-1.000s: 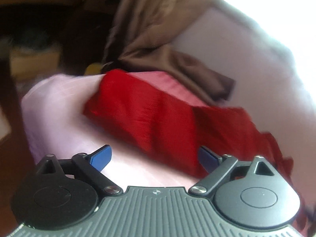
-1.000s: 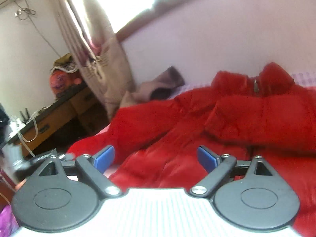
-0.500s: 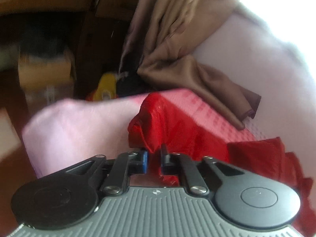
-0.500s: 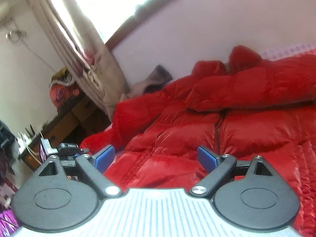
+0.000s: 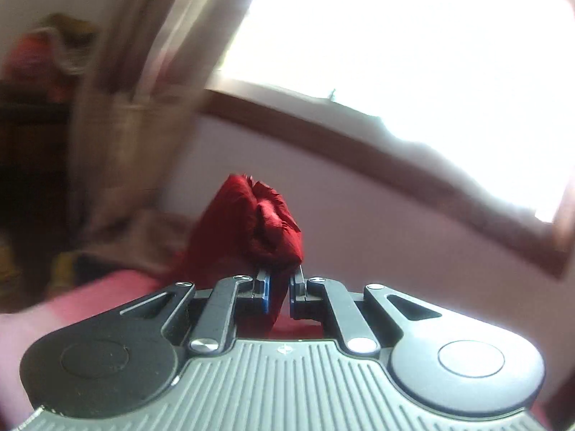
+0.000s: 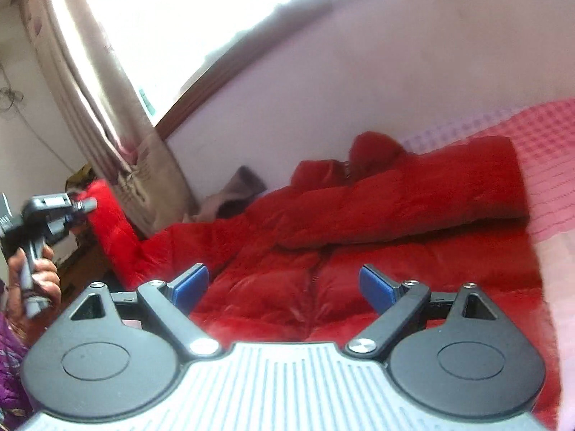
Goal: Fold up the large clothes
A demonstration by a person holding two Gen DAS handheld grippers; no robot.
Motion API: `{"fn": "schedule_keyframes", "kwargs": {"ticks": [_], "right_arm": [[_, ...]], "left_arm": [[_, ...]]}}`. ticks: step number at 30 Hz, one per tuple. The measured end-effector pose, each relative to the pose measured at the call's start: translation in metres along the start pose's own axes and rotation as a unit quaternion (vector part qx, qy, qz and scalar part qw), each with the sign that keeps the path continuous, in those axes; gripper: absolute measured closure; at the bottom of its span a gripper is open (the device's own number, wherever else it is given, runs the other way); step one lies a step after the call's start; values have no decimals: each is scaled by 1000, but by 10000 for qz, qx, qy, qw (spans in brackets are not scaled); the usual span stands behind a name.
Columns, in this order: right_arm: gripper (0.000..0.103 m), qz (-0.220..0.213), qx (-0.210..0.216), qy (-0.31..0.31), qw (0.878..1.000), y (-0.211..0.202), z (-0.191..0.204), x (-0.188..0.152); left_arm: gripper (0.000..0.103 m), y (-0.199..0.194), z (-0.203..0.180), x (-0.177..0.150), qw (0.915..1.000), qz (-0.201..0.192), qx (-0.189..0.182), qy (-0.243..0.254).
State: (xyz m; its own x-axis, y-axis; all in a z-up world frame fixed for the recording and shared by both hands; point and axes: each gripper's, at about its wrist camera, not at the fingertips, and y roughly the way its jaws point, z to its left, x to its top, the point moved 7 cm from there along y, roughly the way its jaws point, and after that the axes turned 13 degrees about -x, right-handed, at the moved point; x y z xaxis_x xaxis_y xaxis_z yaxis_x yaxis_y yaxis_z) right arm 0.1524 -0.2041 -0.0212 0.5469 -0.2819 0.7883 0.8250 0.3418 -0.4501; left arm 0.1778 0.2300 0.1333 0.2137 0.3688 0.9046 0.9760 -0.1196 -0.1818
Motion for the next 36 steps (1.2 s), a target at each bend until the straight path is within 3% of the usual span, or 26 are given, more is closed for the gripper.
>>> {"fn": "schedule_keyframes", "kwargs": {"ticks": [4, 9, 15, 18, 20, 22, 24, 25, 28, 32, 35, 36], "right_arm": [[11, -81, -17, 254, 9996, -8, -25, 9], [11, -60, -131, 431, 9990, -9, -52, 14], [11, -118, -153, 613, 9979, -6, -78, 18], [11, -163, -178, 694, 9973, -9, -91, 19], [11, -183, -178, 743, 9969, -10, -97, 20], [11, -204, -170, 756, 9968, -9, -101, 23], [11, -210, -176, 744, 9968, -7, -101, 24], [11, -208, -152, 748, 9969, -6, -102, 25], [11, -237, -119, 672, 9974, -4, -96, 30], [11, -256, -122, 323, 9991, 6, -75, 43], [11, -420, -289, -214, 9985, 25, -53, 62], [12, -457, -281, -337, 9980, 33, -46, 68]], "left_arm": [[94, 37, -85, -17, 9969, 298, -632, 352], [94, 82, -171, -59, 9847, 693, -1422, 737], [94, 138, -225, -121, 9687, 1245, -1925, 956], [89, 167, -229, -156, 9597, 1587, -2052, 1080], [76, 179, -228, -177, 9548, 1781, -2077, 1163], [44, 183, -225, -189, 9523, 1824, -2100, 1258], [24, 179, -217, -191, 9572, 1681, -1984, 1269], [15, 171, -210, -189, 9581, 1620, -2029, 1207], [6, 147, -201, -173, 9597, 1449, -2150, 1083], [6, 131, -171, -154, 9676, 1168, -1774, 1367], [25, 132, -133, -147, 9727, 1145, -1183, 1636], [38, 135, -121, -146, 9742, 1212, -1041, 1596]]}}
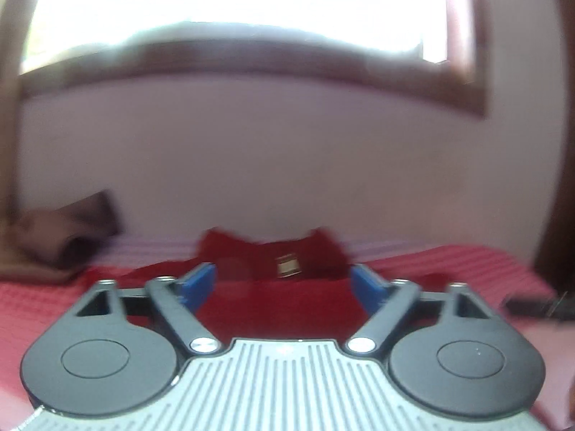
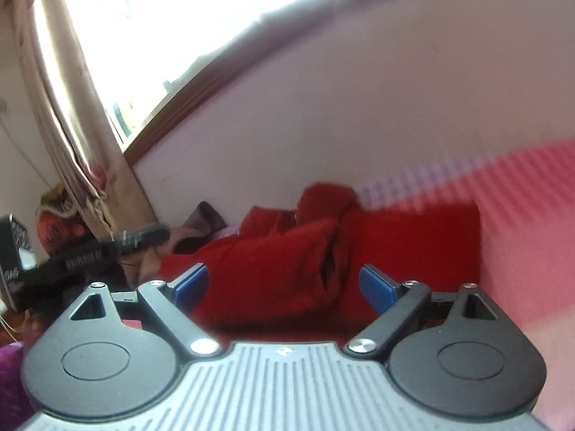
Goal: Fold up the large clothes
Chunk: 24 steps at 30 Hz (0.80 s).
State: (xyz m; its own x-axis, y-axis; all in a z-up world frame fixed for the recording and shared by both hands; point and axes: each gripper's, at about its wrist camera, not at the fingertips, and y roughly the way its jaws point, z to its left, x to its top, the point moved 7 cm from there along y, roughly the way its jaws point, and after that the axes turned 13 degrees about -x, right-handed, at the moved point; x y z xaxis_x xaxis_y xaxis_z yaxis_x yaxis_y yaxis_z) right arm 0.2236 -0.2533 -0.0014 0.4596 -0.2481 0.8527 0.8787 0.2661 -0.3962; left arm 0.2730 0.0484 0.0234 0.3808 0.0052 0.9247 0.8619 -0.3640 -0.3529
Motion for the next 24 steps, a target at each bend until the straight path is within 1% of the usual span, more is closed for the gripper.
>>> {"fn": "schedule_keyframes", "kwargs": {"ticks": [1, 2, 3, 5, 6, 7, 8, 10, 11, 13, 16, 18, 19, 22, 24], "right_arm": [[15, -65, 37, -153, 9999, 10, 10, 7], [32, -87, 35, -310, 9995, 19, 20, 12], [50, -53, -10, -487, 9988, 31, 31, 16], [57, 64, -109, -813, 9966, 59, 44, 22], [59, 93, -161, -955, 9953, 73, 47, 23], [60, 146, -299, -1119, 9932, 87, 49, 22], [62, 254, -439, -1212, 9913, 101, 48, 19], [63, 515, -574, -1291, 9886, 123, 44, 11], [63, 609, -731, -1423, 9852, 133, 41, 5], [64, 719, -913, -1589, 9804, 144, 33, -5], [65, 913, -890, -1477, 9808, 152, 24, -16], [65, 936, -839, -1438, 9816, 157, 20, -23], [65, 918, -821, -1428, 9820, 158, 18, -27], [65, 867, -893, -1513, 9806, 162, 17, -32], [65, 810, -903, -1510, 9811, 165, 17, -35]], "left_arm": [[49, 4, 15, -5, 9998, 132, 120, -109], [55, 10, 32, -11, 9989, 291, 265, -253], [63, 16, 45, -16, 9978, 407, 381, -362], [65, 27, 68, -23, 9956, 577, 602, -420], [65, 34, 80, -27, 9939, 641, 770, -452], [65, 37, 90, -31, 9927, 676, 864, -505], [65, 39, 99, -34, 9917, 710, 911, -572], [65, 52, 117, -40, 9886, 829, 1058, -681], [65, 55, 125, -43, 9870, 899, 1121, -715], [64, 58, 137, -47, 9840, 1002, 1227, -814], [62, 60, 155, -55, 9802, 1005, 1260, -1149], [61, 65, 161, -63, 9785, 1095, 1275, -1197], [60, 68, 161, -66, 9789, 1123, 1248, -1161], [59, 73, 154, -71, 9806, 1115, 1377, -843], [59, 75, 152, -76, 9812, 1071, 1408, -775]]}}
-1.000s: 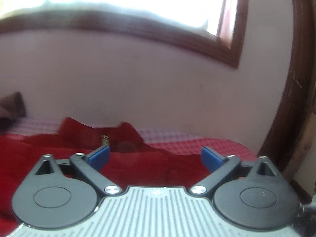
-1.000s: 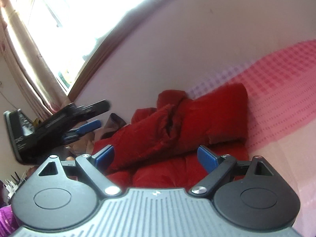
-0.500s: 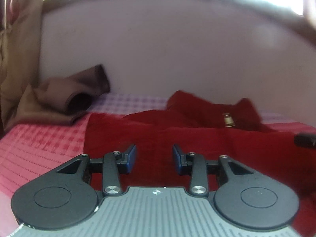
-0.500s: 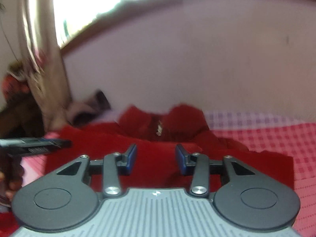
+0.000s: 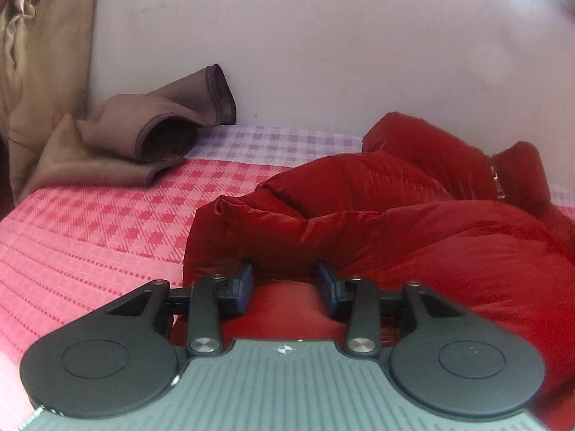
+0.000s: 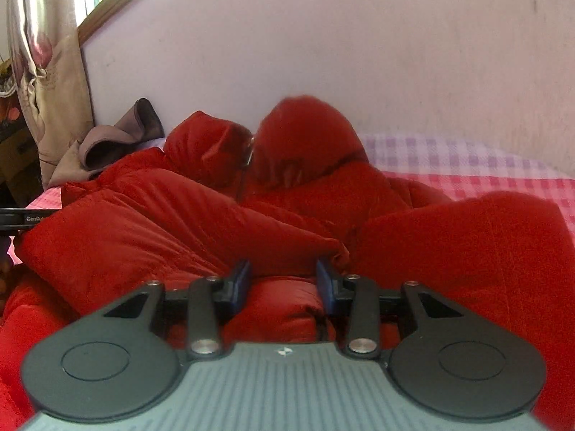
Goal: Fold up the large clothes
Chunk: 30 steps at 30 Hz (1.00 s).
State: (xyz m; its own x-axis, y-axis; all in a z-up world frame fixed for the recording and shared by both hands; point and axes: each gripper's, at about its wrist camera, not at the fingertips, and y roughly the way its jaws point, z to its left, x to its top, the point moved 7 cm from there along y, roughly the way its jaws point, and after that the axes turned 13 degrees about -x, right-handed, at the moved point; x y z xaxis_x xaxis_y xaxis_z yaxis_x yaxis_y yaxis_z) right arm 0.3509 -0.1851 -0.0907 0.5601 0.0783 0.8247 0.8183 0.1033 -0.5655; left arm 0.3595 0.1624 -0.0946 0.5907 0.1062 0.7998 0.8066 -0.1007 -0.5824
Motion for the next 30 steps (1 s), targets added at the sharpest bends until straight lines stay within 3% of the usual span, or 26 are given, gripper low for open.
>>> {"fn": "schedule_keyframes", "kwargs": {"ticks": [16, 20, 22, 23, 24, 26, 30], "right_arm": [[63, -195, -241, -165, 9994, 0, 6, 0], [61, -120, 88, 189, 9997, -2, -4, 3], [52, 13, 224, 396, 9990, -10, -12, 8], [30, 26, 102, 468, 9988, -21, -17, 11], [14, -94, -53, 550, 9984, -35, -22, 14], [12, -514, 114, 811, 9953, -74, -32, 16], [12, -733, 439, 1006, 9913, -146, -46, -6]], "left_arm": [[59, 3, -4, -5, 9994, -94, 242, 233], [57, 1, -5, -5, 9991, -130, 295, 293], [53, -5, -5, -3, 9986, -187, 342, 347], [48, -11, -6, -1, 9981, -208, 419, 398], [36, -18, -7, 0, 9974, -254, 503, 451], [30, -44, -11, 4, 9951, -562, 595, 553], [13, -102, -24, 3, 9927, -747, 571, 751]]}}
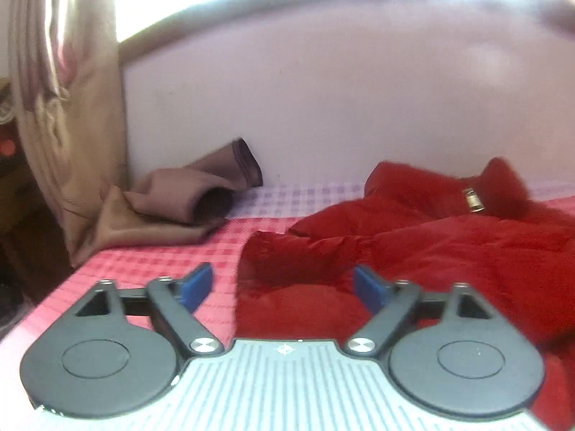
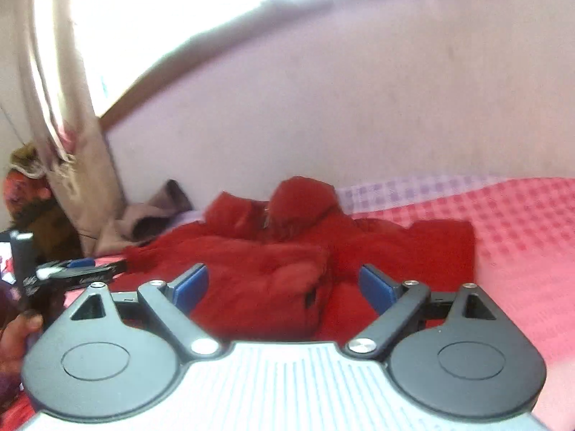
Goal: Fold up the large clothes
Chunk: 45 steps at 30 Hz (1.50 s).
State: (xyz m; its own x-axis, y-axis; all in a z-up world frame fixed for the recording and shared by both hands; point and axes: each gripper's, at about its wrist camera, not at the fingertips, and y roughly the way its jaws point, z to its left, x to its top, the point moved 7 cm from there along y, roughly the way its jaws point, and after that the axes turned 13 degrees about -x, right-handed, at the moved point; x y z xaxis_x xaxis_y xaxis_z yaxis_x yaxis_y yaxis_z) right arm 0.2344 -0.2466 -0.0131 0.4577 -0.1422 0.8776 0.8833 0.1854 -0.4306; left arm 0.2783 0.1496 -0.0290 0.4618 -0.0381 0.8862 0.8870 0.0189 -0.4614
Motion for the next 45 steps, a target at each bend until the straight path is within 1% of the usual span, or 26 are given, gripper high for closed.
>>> {"fn": "schedule_keyframes", "kwargs": {"ticks": [2, 3, 4, 5, 7, 9, 13, 15, 16, 18, 21, 23, 25, 27, 29, 31, 32, 34, 35, 36, 37, 38, 40, 43, 44, 45], "right_arm": [[11, 24, 134, 55, 9999, -40, -6, -18], [8, 24, 126, 59, 9999, -57, -10, -28], [5, 31, 132, 35, 9999, -75, -13, -39], [2, 55, 165, -27, 9998, -93, -16, -52], [2, 91, 101, -185, 9997, -125, -22, -76], [1, 140, 21, -202, 9997, -150, -32, -97], [1, 341, -89, 97, 9993, -177, -53, -127], [1, 402, -193, 195, 9988, -184, -61, -137], [1, 409, -176, 302, 9986, -186, -64, -140], [1, 507, -1, 544, 9972, -189, -68, -147], [1, 687, 33, 773, 9946, -182, -69, -158], [1, 775, 98, 824, 9935, -179, -67, -165], [1, 850, 158, 915, 9920, -174, -66, -172], [2, 940, 365, 1058, 9893, -167, -62, -180], [3, 886, 338, 1043, 9900, -161, -57, -184], [21, 927, 474, 1025, 9893, -156, -49, -183], [42, 993, 518, 1025, 9884, -153, -46, -184], [50, 1058, 575, 1028, 9874, -149, -42, -185], [57, 1067, 609, 1039, 9870, -149, -42, -185], [62, 1090, 643, 1110, 9857, -148, -43, -185], [63, 1125, 712, 1225, 9835, -148, -45, -184], [65, 1147, 782, 1343, 9812, -148, -48, -184], [65, 1177, 828, 1416, 9794, -146, -51, -183], [60, 1309, 910, 1473, 9762, -142, -53, -184], [51, 1332, 994, 1522, 9743, -141, -52, -184], [46, 1324, 1065, 1525, 9736, -139, -50, -183]], "left_arm": [[10, -37, 0, 0, 9998, -107, -111, -82], [2, -56, 0, -2, 9998, -97, -142, -73], [0, -74, 1, -5, 9999, -65, -125, -64], [0, -97, 2, -12, 9998, -84, -173, -67], [0, -133, 3, -25, 9992, -160, -350, -84], [0, -163, 5, -44, 9991, -77, -411, -33], [0, -210, 13, -81, 9987, -51, -490, -162], [0, -222, 19, -102, 9979, 124, -543, -339], [0, -226, 23, -109, 9974, 178, -533, -450], [0, -233, 33, -125, 9944, 309, -619, -797], [1, -237, 51, -144, 9896, 511, -599, -1206], [1, -241, 59, -156, 9869, 618, -610, -1359], [4, -242, 63, -165, 9838, 702, -734, -1480], [5, -239, 64, -173, 9826, 826, -799, -1459], [7, -233, 62, -179, 9799, 953, -959, -1464], [8, -226, 60, -182, 9788, 972, -1061, -1459], [8, -223, 60, -183, 9773, 990, -1124, -1500], [11, -216, 63, -186, 9689, 1034, -1324, -1817], [11, -214, 64, -186, 9639, 1030, -1449, -1982], [15, -211, 63, -186, 9601, 1061, -1576, -2052], [24, -207, 61, -186, 9571, 1125, -1703, -2055], [26, -203, 58, -187, 9531, 1231, -1855, -2048], [26, -196, 54, -189, 9470, 1319, -2026, -2117], [27, -190, 51, -187, 9481, 1353, -2023, -2048], [29, -191, 49, -185, 9510, 1334, -1991, -1954], [41, -192, 46, -182, 9551, 1294, -1962, -1805]]}}
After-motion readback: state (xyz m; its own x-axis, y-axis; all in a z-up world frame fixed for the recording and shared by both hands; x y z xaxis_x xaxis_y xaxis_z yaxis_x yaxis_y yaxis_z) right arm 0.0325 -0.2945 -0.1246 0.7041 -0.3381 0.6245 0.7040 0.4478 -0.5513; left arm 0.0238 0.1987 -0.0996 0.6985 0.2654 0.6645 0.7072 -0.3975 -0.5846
